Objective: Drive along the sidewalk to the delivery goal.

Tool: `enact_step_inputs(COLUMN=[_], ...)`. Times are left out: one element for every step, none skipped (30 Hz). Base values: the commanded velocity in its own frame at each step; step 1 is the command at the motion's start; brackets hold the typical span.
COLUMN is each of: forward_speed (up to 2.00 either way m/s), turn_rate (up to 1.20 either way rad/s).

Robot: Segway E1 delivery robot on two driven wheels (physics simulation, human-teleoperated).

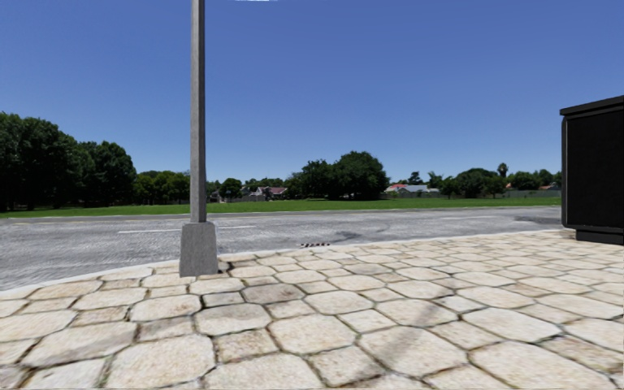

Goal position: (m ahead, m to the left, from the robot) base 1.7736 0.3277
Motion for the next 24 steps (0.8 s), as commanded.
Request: enact_step_inputs(forward_speed=[1.19, 1.19, 1.19, 1.19, 1.19, 1.19, 1.19, 1.19, 1.19, 1.19, 1.19, 1.19, 1.19, 1.19, 1.19, 1.19, 1.19, 1.19, 1.19, 1.19, 1.19, 1.19, 1.19, 1.19], turn_rate=[0.54, 0.52, 0.47, 0.47, 0.31, 0.00, 0.00, 0.00, 0.00, 0.00, 0.00, 0.00, 0.00, 0.00, 0.00, 0.03, 0.03, 0.17, 0.29, 0.35, 0.37, 0.37, 0.38, 0.39])
